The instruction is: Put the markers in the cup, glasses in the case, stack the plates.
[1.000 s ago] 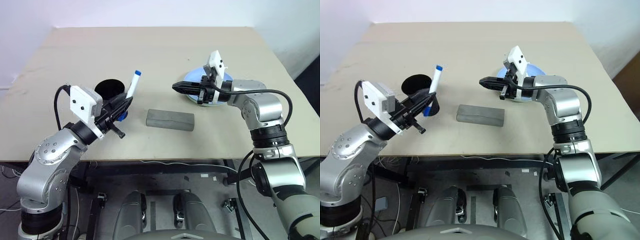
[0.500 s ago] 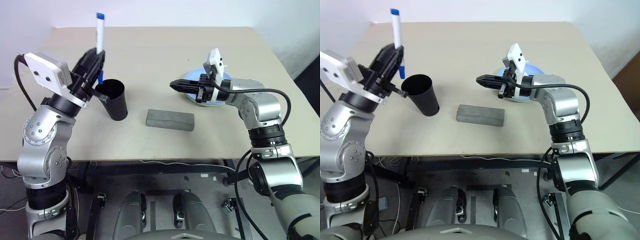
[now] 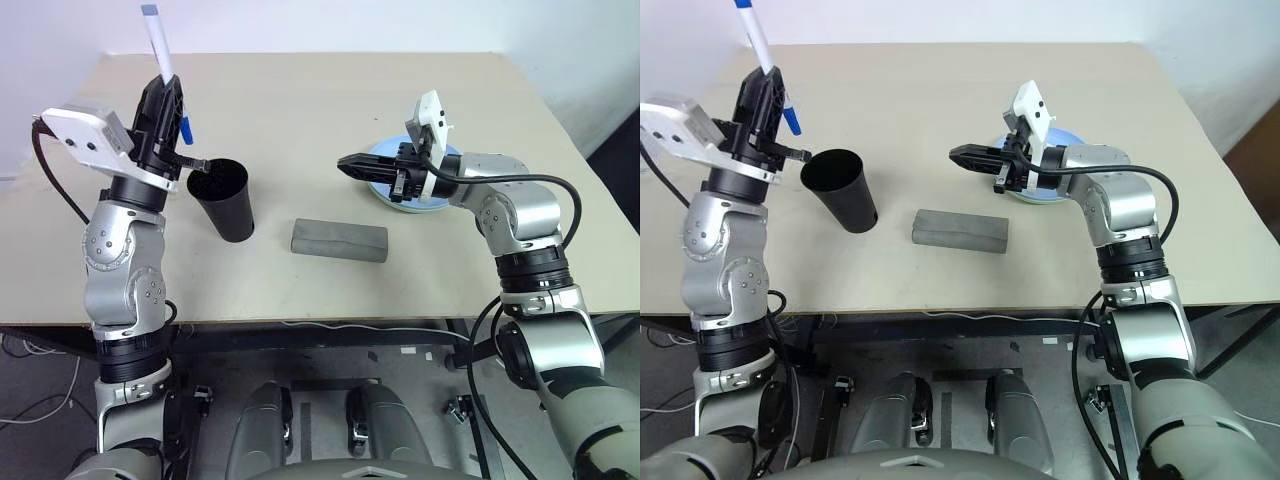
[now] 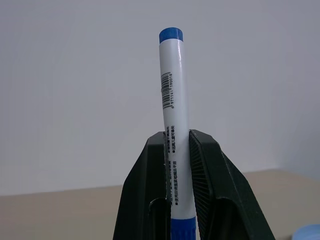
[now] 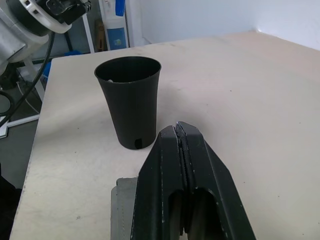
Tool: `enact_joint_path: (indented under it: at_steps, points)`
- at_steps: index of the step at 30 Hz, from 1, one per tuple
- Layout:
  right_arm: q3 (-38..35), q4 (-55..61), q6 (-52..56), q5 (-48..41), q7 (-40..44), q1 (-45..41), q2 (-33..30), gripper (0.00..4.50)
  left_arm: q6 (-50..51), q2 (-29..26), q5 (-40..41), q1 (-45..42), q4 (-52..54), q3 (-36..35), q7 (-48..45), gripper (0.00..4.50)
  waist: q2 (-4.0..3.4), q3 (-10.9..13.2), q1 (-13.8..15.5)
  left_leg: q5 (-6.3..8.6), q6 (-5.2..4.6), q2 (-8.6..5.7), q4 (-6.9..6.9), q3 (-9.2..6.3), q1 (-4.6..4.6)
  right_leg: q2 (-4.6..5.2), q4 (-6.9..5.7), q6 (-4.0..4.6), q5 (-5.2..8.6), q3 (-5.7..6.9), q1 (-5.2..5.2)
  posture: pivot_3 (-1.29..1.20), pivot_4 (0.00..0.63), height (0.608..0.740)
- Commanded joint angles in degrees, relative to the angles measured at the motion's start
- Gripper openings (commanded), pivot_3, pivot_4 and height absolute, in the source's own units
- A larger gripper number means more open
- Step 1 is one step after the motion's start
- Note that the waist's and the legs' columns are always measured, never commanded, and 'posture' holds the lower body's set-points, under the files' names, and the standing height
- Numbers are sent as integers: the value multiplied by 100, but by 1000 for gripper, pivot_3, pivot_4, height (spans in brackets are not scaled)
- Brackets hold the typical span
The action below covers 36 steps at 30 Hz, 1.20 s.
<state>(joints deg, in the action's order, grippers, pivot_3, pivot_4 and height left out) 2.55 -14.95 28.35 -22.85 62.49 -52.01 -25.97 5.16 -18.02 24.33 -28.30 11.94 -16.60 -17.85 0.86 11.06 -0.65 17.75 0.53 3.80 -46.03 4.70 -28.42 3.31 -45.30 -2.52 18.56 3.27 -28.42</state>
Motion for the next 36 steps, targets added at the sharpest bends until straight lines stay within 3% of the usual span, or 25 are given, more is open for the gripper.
enact_joint_path:
  at_steps: [1,14,25,36]
  points:
    - [-156,255,-33,-90,-14,-119,-90,0,-57,-19,28,149,91,65,-119,268,0,0,-3,0,0,0,0,0,0,0,0,0,0,0,0,0,150,670]
    - [-130,391,-2,-67,-81,-13,-149,0,-569,83,-52,486,-228,237,-481,268,0,0,0,0,0,0,0,0,0,0,1,2,0,1,0,0,150,670]
    - [-127,441,-11,-76,-110,24,-210,0,-315,33,120,666,-119,217,-528,268,0,0,0,0,0,1,0,0,0,0,1,1,0,1,0,0,150,670]
    - [-113,374,-63,-56,-114,-24,-197,0,-321,22,89,737,-103,195,-595,4051,0,0,0,0,0,1,0,0,0,0,1,2,0,1,-1,0,150,670]
